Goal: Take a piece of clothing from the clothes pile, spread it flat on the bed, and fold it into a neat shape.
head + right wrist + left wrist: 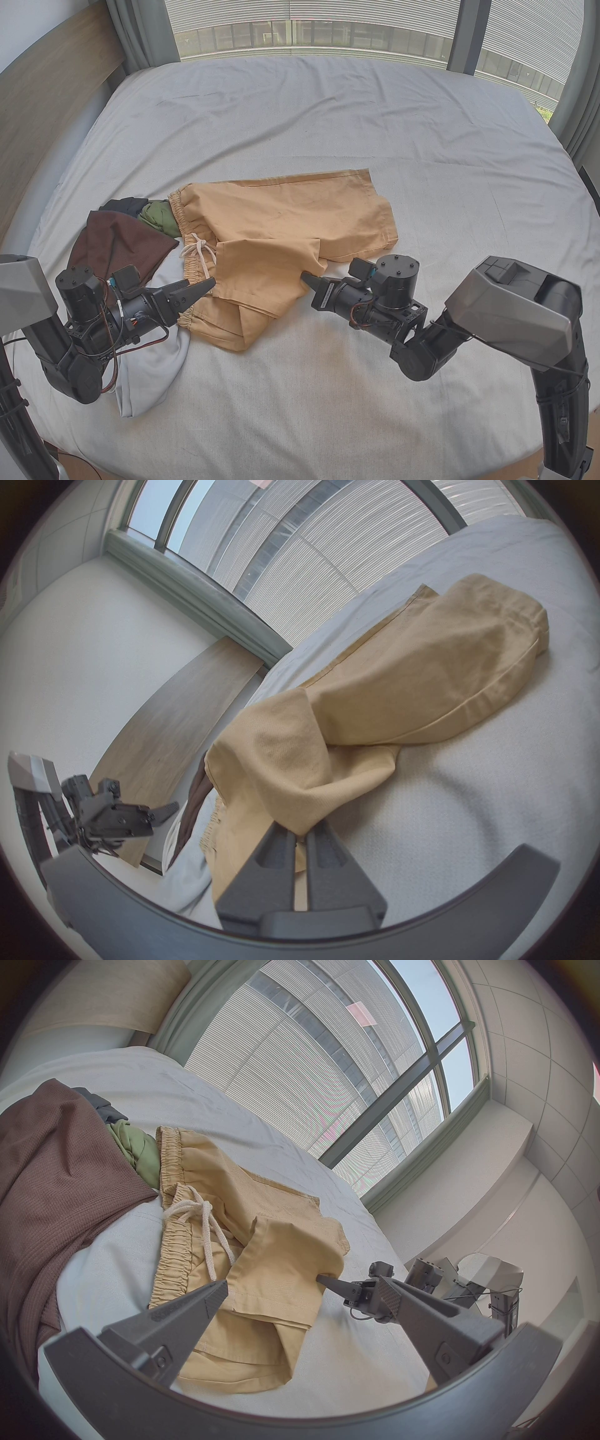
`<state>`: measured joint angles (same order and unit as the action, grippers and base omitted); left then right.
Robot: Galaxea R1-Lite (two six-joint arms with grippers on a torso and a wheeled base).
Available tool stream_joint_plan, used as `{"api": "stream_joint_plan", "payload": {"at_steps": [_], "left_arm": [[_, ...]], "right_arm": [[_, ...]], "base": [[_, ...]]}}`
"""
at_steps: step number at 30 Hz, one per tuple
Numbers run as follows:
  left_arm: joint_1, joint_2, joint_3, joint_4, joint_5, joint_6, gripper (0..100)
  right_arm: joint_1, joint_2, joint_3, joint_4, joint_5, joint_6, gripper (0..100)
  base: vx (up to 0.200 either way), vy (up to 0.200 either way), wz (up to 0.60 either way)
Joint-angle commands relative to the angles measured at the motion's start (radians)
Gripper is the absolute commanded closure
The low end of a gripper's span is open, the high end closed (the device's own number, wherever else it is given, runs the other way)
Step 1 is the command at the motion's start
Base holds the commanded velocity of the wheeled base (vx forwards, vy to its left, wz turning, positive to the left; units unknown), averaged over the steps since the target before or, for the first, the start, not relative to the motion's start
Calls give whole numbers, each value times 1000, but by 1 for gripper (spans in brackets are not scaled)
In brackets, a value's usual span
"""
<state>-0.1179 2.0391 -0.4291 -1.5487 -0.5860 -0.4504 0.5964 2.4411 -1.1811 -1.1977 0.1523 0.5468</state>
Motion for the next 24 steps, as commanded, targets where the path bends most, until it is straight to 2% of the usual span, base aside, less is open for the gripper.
{"api": "stream_joint_plan", "payload": {"at_steps": [1,11,24], "left_arm": [[-2,1,0,-1,0,-1,0],[0,-2,0,-1,0,-1,0],[-5,1,6,-1,0,-1,0]], "right_arm": [[-7,-105,31,23,9,28,100],[-6,-111,-58,119,12,39,100],[-4,-71,-68,178,13,38,100]], "base": [[0,0,0],[0,0,0],[0,0,0]]}}
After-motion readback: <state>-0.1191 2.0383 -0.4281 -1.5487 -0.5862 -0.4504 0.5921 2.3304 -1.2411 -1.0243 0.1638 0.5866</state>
